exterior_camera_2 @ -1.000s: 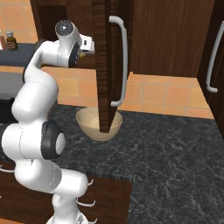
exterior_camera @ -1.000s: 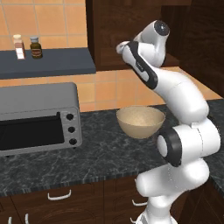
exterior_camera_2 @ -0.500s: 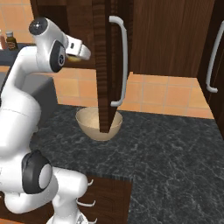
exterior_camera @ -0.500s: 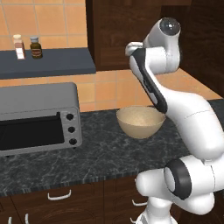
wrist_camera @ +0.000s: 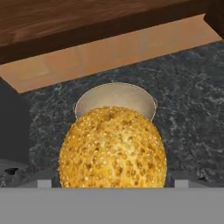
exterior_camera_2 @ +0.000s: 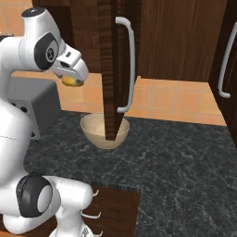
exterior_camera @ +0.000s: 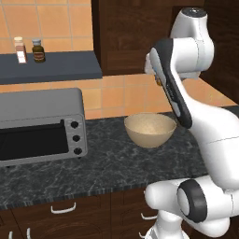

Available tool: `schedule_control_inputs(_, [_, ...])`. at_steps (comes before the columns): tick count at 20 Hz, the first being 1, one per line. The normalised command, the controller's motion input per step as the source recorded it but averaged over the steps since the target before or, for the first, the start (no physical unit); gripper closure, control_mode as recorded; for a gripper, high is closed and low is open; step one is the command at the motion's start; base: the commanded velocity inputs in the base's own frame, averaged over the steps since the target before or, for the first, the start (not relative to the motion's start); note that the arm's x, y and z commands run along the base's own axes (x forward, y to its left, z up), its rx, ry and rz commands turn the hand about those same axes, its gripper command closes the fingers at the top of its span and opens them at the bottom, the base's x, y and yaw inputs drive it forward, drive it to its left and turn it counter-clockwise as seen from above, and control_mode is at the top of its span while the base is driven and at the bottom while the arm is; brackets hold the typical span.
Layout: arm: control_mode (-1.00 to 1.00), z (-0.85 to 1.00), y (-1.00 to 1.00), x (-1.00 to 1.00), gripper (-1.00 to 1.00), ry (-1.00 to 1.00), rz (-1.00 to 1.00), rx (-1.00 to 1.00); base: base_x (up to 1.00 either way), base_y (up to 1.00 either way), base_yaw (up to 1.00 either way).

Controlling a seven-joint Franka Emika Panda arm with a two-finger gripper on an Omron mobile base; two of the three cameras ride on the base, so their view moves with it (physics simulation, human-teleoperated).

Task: Open the cabinet, pick up the bread from the cabinet and place it in the basket. Then move the basket to the dining counter.

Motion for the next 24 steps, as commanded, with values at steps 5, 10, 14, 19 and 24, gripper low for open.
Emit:
schedule_control_inputs(5, [-1.00,-0.80,0.00,-0.26,1.00,0.37,-0.08,-0.01,0.00,0.00,0.00])
schedule_control_inputs(10, [-1.00,-0.94,-0.12,0.34,1.00,0.03,-0.01,0.00,0.00,0.00,0.00])
schedule_control_inputs(14, [-1.00,-0.98,-0.12,0.47,1.00,0.02,0.00,0.00,0.00,0.00,0.00])
schedule_control_inputs(19, [-1.00,-0.86,-0.15,0.47,1.00,0.00,0.00,0.02,0.00,0.00,0.00])
schedule_control_inputs(24, [-1.00,-0.61,-0.16,0.42,1.00,0.00,0.00,0.01,0.00,0.00,0.00])
